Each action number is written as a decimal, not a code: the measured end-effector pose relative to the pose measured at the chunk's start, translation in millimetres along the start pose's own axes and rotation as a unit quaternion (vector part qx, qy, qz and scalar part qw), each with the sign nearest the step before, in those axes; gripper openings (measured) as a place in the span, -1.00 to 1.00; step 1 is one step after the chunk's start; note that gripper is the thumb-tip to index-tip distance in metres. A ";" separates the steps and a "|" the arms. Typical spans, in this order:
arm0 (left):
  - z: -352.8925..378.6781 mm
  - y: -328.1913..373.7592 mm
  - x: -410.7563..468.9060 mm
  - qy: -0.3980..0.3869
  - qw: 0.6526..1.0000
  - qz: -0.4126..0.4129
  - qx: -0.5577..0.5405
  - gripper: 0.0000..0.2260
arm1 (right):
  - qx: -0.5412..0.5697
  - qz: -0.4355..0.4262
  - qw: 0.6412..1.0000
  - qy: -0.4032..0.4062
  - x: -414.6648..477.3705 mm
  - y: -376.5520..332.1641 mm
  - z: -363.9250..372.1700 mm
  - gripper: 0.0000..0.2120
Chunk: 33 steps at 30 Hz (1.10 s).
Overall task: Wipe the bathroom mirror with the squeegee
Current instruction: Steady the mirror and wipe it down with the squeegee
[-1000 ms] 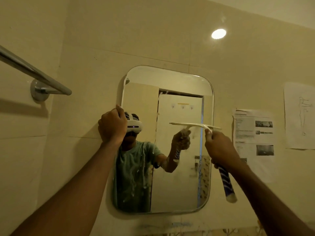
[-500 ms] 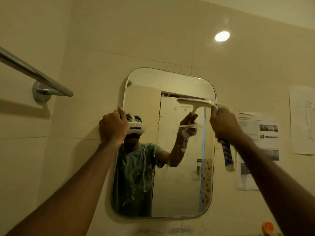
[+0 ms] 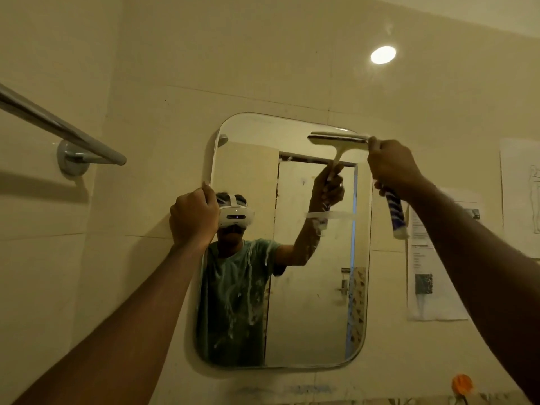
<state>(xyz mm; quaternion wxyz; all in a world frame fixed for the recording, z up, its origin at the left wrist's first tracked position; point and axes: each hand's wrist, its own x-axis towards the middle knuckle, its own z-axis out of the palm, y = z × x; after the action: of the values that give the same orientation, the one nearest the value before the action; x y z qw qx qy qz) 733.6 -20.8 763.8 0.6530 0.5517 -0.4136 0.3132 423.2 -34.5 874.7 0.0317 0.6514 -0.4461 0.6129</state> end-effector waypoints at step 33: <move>5.6 -0.9 -9.1 0.036 0.999 -0.021 0.012 -0.53 | 0.017 0.007 1.000 -0.006 -124.2 90.1 69.2 -0.66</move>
<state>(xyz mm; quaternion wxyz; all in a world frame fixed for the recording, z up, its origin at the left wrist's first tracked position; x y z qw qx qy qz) 729.1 -26.0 755.6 0.6675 0.5565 -0.3739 0.3241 439.2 -61.9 709.4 0.0137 0.6522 -0.4409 0.6165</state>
